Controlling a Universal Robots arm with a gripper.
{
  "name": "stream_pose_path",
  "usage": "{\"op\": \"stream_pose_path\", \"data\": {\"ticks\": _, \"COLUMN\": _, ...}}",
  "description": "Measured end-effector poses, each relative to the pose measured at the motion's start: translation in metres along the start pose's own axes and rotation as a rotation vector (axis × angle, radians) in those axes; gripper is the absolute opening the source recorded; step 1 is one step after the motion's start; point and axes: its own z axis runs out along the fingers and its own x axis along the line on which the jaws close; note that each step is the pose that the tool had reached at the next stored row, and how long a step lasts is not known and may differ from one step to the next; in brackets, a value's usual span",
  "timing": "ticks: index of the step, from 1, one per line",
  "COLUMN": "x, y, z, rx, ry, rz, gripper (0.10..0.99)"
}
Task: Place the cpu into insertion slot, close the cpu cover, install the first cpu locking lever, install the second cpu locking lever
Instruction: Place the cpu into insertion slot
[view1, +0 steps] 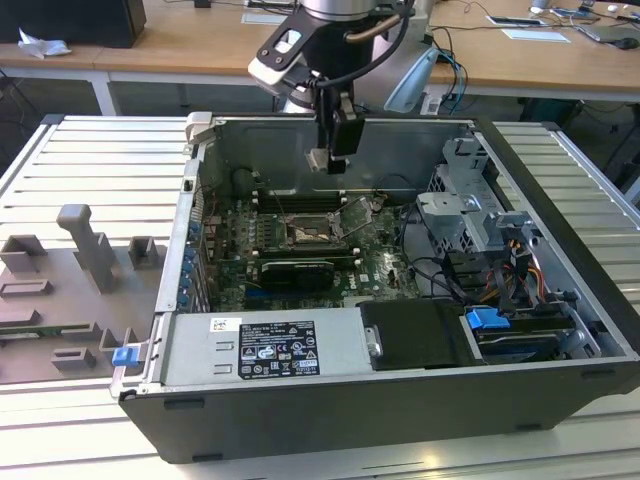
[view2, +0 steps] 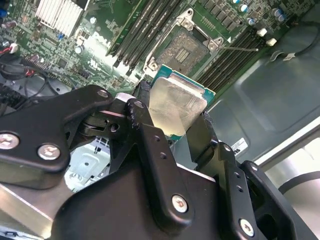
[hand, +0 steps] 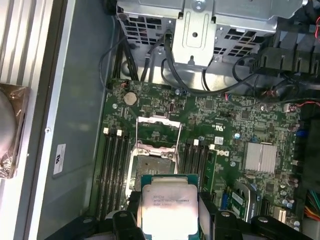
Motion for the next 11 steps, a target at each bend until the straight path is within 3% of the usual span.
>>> {"op": "stream_pose_path", "data": {"ticks": 8, "x": -0.0003, "y": -0.0005, "z": 0.0101, "rx": 0.007, "ry": 0.0001, "rz": 0.005, "gripper": 0.537}}
{"op": "stream_pose_path", "data": {"ticks": 11, "x": -0.0002, "y": -0.0006, "z": 0.0126, "rx": 0.006, "ry": -0.0014, "rz": 0.035, "gripper": 0.537}}
